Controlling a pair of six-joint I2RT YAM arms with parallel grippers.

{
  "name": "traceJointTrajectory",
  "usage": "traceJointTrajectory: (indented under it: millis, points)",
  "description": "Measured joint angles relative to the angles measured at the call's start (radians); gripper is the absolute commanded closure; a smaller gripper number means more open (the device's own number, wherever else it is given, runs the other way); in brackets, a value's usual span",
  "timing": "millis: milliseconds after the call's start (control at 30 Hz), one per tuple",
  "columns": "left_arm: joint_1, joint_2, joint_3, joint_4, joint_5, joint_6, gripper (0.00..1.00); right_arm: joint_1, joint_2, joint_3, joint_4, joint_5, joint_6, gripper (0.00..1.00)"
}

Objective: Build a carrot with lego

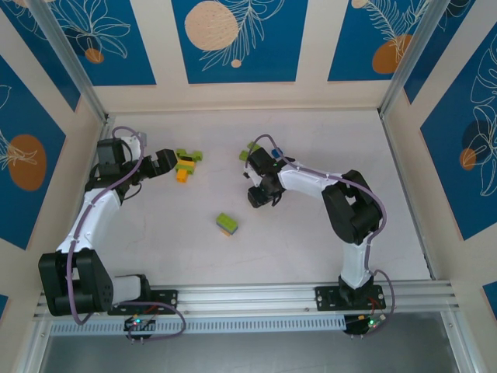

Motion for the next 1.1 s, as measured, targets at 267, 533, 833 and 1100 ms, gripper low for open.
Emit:
traceJointTrajectory:
  millis: [267,533,833,1100]
  points:
    - [0.000,0.000,0.000,0.000,0.000,0.000,0.00,0.000,0.009,0.010,-0.011,-0.002,0.001,0.49]
    - [0.000,0.000,0.000,0.000,0.000,0.000,0.00,0.000,0.019,0.037,-0.015,-0.031,0.004,0.49]
    - [0.000,0.000,0.000,0.000,0.000,0.000,0.00,0.000,0.076,0.082,-0.022,-0.042,0.011,0.50]
    - [0.000,0.000,0.000,0.000,0.000,0.000,0.00,0.000,0.080,0.082,-0.034,-0.042,0.011,0.56]
